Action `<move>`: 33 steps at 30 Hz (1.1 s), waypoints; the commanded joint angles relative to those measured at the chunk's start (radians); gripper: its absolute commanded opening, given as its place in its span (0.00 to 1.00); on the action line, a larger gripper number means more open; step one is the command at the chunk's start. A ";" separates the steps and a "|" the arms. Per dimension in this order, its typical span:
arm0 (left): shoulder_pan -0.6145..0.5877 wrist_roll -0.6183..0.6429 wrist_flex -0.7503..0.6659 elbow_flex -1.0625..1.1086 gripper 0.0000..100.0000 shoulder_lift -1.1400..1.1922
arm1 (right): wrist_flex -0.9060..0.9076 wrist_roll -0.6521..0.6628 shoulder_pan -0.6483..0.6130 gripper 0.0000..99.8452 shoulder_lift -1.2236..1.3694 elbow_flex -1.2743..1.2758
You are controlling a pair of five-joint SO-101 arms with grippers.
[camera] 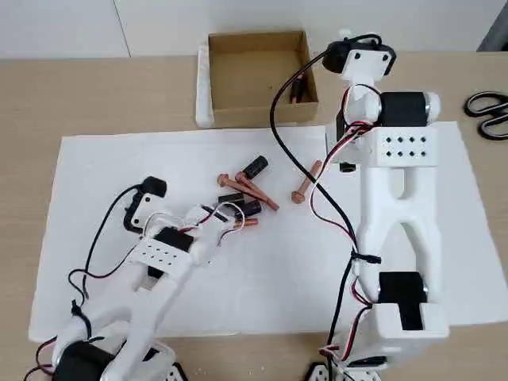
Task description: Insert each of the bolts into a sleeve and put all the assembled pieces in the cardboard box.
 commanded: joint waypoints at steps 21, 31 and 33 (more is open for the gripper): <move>-0.014 -0.061 -0.028 -0.051 0.05 0.072 | 0.007 -0.009 0.008 0.00 -0.053 -0.048; -0.014 -0.086 -0.028 -0.053 0.02 0.071 | 0.007 -0.009 0.008 0.00 -0.053 -0.048; -0.015 -0.095 -0.009 -0.067 0.01 0.071 | 0.007 -0.009 0.008 0.00 -0.053 -0.048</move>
